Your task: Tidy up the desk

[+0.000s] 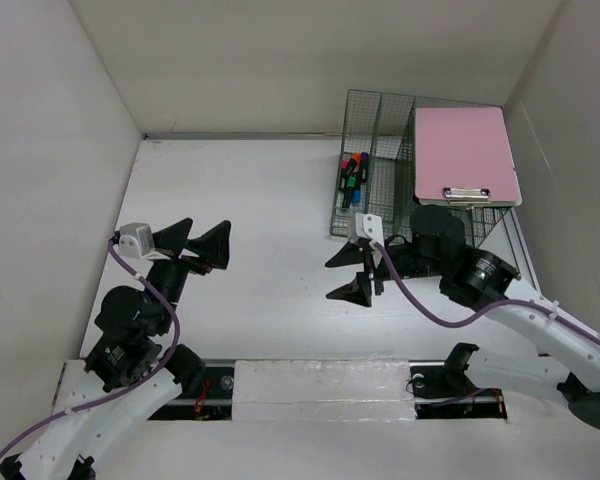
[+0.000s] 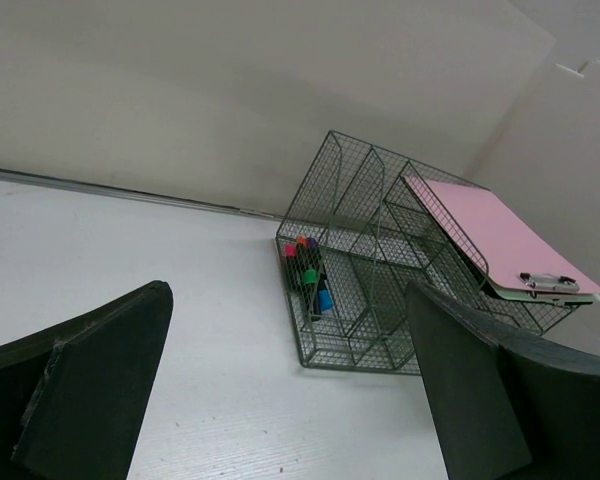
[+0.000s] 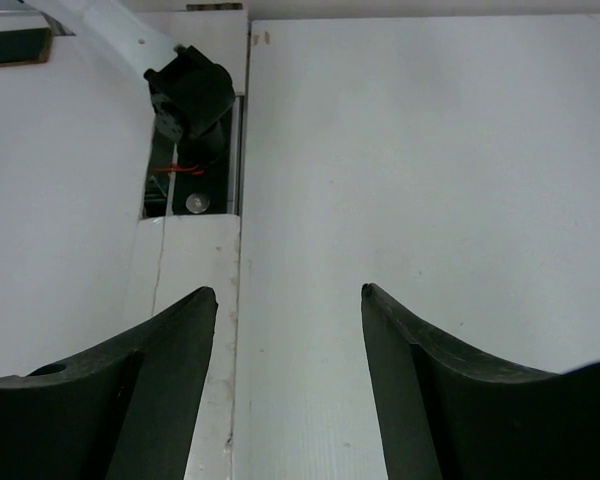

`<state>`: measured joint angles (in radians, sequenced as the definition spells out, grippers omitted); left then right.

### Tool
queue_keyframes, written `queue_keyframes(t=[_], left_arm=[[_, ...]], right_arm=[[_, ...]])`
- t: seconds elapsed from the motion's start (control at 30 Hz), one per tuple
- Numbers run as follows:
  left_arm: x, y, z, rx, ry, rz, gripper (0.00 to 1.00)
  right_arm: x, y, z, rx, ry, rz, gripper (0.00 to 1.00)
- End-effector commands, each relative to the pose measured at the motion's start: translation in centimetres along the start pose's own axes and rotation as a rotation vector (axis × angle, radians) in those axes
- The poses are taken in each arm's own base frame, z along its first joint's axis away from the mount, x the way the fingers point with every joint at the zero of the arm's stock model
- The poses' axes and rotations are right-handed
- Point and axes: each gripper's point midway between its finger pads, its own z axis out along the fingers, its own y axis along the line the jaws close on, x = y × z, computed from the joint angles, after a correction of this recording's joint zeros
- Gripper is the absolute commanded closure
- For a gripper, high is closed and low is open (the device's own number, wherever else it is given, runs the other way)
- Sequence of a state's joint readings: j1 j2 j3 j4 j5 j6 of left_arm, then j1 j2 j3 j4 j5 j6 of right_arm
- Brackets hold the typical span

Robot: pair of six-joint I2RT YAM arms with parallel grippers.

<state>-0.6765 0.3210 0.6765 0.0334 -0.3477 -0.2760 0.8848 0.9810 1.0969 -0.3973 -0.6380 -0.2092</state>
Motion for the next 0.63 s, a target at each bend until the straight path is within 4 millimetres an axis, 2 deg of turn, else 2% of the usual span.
queue_keyframes(t=[0.0, 0.4, 0.6], left_arm=[[-1.2, -0.5, 0.3, 0.02, -0.045, -0.003, 0.01], [-0.2, -0.9, 0.6, 0.037, 0.003, 0.024, 0.01], [0.2, -1.2, 0.8, 0.052, 0.017, 0.028, 0.01]], right_arm=[[-2.0, -0.2, -0.9, 0.036, -0.047, -0.067, 0.35], [-2.1, -1.3, -0.2, 0.069, -0.057, -0.072, 0.35], [-3.5, -1.8, 0.0, 0.084, -0.094, -0.103, 0.35]])
